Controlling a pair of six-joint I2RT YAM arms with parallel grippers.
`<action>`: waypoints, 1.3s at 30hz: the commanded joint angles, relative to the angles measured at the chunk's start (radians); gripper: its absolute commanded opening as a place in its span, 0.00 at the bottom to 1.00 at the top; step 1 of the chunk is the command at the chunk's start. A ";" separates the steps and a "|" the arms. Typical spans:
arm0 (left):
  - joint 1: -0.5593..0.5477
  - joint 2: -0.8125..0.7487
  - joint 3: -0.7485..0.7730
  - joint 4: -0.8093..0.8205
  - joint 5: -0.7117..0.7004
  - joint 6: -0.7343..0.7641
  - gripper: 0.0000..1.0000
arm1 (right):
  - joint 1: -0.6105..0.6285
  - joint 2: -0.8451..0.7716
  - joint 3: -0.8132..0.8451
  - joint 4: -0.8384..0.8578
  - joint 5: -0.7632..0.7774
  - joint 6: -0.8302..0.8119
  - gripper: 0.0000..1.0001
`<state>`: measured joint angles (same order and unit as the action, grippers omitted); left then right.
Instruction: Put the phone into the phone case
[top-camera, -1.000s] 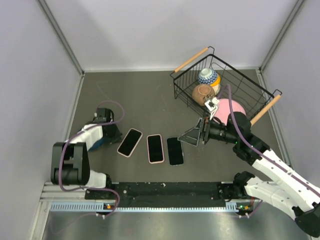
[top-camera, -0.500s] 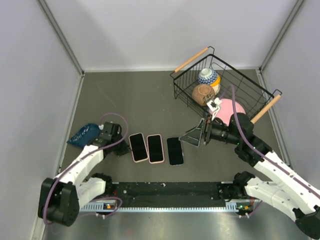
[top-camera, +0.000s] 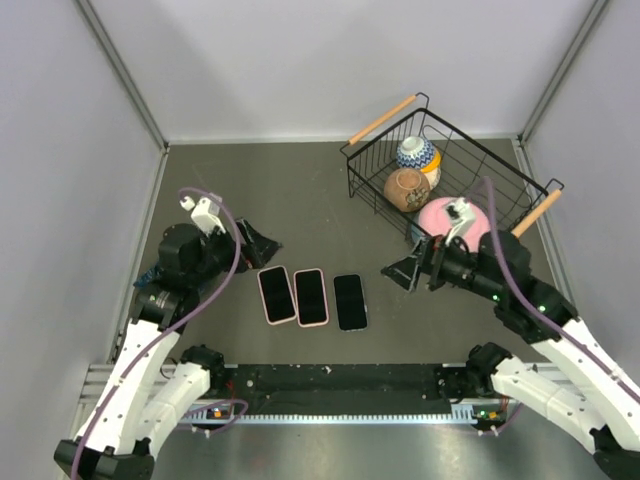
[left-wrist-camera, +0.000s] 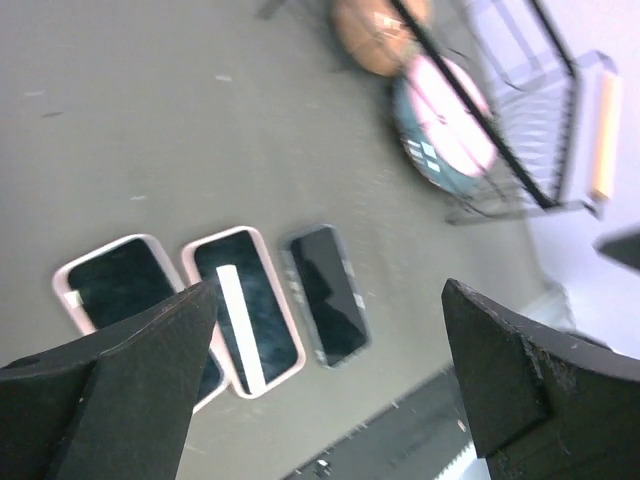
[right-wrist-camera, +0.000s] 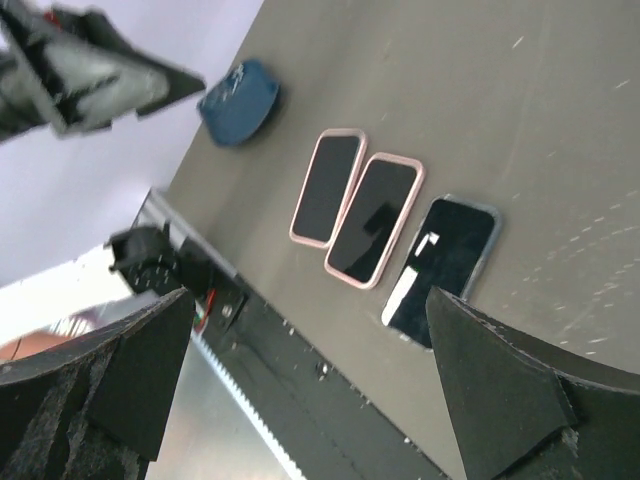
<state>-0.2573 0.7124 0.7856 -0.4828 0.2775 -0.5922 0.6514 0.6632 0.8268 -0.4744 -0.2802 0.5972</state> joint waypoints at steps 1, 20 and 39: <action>-0.005 -0.031 0.000 0.200 0.388 -0.003 0.99 | -0.006 -0.102 0.106 -0.122 0.257 -0.013 0.99; -0.005 -0.251 -0.031 0.352 0.494 -0.117 0.99 | -0.006 -0.310 0.130 -0.199 0.317 0.061 0.99; -0.003 -0.294 -0.032 0.372 0.488 -0.162 0.99 | -0.006 -0.310 0.140 -0.198 0.299 0.070 0.98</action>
<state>-0.2588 0.4370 0.7551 -0.1745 0.7631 -0.7422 0.6514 0.3531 0.9375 -0.6815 0.0250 0.6666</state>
